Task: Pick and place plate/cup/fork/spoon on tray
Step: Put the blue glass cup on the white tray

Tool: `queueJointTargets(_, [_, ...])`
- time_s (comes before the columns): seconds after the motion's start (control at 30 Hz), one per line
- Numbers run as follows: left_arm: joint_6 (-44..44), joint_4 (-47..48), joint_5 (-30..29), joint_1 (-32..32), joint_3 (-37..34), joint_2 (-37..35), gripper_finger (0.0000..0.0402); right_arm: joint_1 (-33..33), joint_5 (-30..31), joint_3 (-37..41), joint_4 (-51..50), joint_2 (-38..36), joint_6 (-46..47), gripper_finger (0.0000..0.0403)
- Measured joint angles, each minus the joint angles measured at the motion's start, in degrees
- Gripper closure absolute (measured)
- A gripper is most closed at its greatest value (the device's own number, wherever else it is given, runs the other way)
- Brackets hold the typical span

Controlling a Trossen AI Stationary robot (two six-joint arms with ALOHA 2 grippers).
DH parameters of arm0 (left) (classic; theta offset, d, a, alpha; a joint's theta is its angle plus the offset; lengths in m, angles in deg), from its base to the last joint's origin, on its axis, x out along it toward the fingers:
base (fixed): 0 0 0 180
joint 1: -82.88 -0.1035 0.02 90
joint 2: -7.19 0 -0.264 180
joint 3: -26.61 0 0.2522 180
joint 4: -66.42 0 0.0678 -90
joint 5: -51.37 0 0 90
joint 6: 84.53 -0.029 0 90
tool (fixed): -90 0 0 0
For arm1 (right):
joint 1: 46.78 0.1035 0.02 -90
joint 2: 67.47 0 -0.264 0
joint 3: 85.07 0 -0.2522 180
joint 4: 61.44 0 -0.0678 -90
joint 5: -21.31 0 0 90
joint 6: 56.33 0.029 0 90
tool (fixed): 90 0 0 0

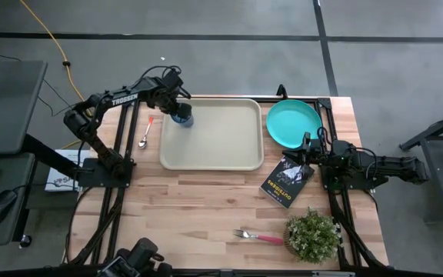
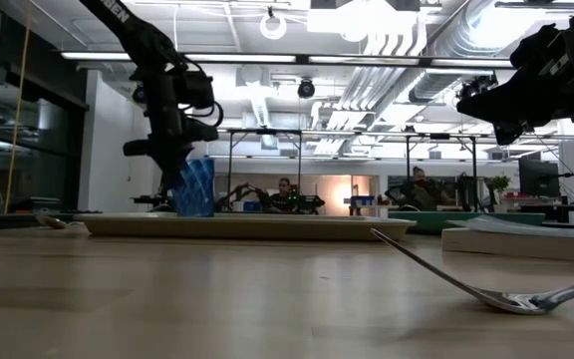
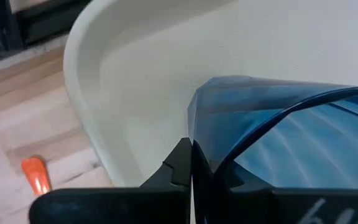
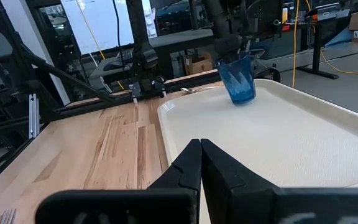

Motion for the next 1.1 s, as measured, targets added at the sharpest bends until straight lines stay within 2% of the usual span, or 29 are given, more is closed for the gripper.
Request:
queueJointTargets(0.3, [1.35,-1.23,-2.77,-0.3,0.0,0.0,0.0401,0.0,0.0,0.0,-0.02,0.0,-0.01,0.0403])
queueJointTargets(0.53, [2.45,3.58,-6.35,-1.5,0.0,0.0,0.0401,-0.01,0.01,0.01,0.0,0.01,0.01,0.0403])
queueJointTargets(0.9, [0.43,4.0,-6.67,-1.75,0.0,0.0,0.0399,0.01,0.0,0.01,0.0,0.01,0.01,0.0403])
queueJointTargets(1.1, [-0.03,4.03,-6.64,-1.75,0.0,0.0,0.038,0.01,-0.01,0.0,-0.02,0.02,0.02,0.0403])
